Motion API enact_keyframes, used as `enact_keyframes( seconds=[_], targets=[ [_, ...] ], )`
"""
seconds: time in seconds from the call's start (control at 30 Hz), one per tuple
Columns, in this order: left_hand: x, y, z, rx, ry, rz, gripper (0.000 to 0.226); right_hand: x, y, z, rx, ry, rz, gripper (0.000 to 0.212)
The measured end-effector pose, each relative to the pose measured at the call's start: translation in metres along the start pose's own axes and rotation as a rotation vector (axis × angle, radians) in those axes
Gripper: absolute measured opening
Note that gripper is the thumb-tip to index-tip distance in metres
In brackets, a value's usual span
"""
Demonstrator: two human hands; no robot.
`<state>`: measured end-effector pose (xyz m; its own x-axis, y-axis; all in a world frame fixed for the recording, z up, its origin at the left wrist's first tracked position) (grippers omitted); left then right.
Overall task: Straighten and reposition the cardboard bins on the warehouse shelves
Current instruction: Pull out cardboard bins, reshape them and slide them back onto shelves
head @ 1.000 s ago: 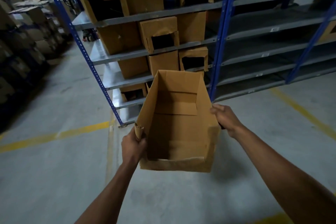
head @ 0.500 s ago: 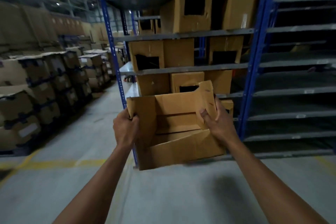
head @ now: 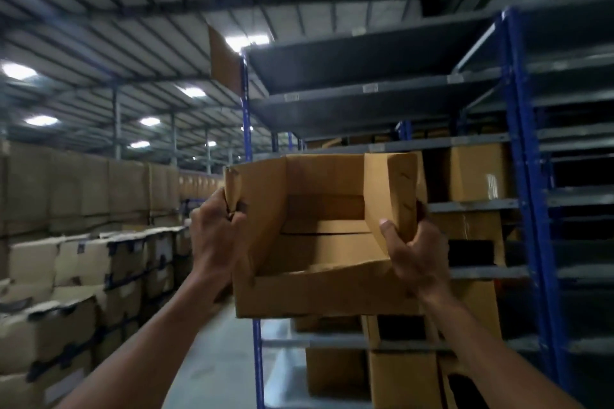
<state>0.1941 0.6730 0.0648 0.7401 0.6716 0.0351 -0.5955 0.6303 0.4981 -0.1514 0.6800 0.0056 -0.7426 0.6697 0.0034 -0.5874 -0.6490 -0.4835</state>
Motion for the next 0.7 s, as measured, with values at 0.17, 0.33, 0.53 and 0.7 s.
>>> enact_keyframes(
  seconds=[0.17,0.33,0.53,0.7],
  targets=[
    [-0.035,-0.033,0.083,-0.070,-0.027,0.022,0.021,-0.061,0.006,0.063,0.121,0.087,-0.011,0.025],
    [-0.073,-0.076,0.158,-0.076,-0.035,0.058,0.017,-0.133,0.022,0.126,0.119,0.129,-0.103,0.021],
    [-0.118,-0.134,0.223,-0.138,-0.073,0.029,0.024,-0.202,0.047,0.182,0.151,0.061,-0.171,0.023],
    [-0.150,-0.157,0.228,-0.203,-0.081,0.032,0.028,-0.230,0.080,0.205,0.179,0.070,-0.199,0.022]
  ],
)
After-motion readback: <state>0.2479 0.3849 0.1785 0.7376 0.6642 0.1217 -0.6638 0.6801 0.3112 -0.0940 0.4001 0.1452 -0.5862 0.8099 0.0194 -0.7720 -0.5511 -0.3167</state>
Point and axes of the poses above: each hand's wrist, its own z-axis towards the middle knuckle, its own x-axis out of the back of the hand, y = z × x, the point moved 7 cm from there along z, towards the middle knuckle, and after that the axes turned 3 degrees about x, right-handed, at the moved point
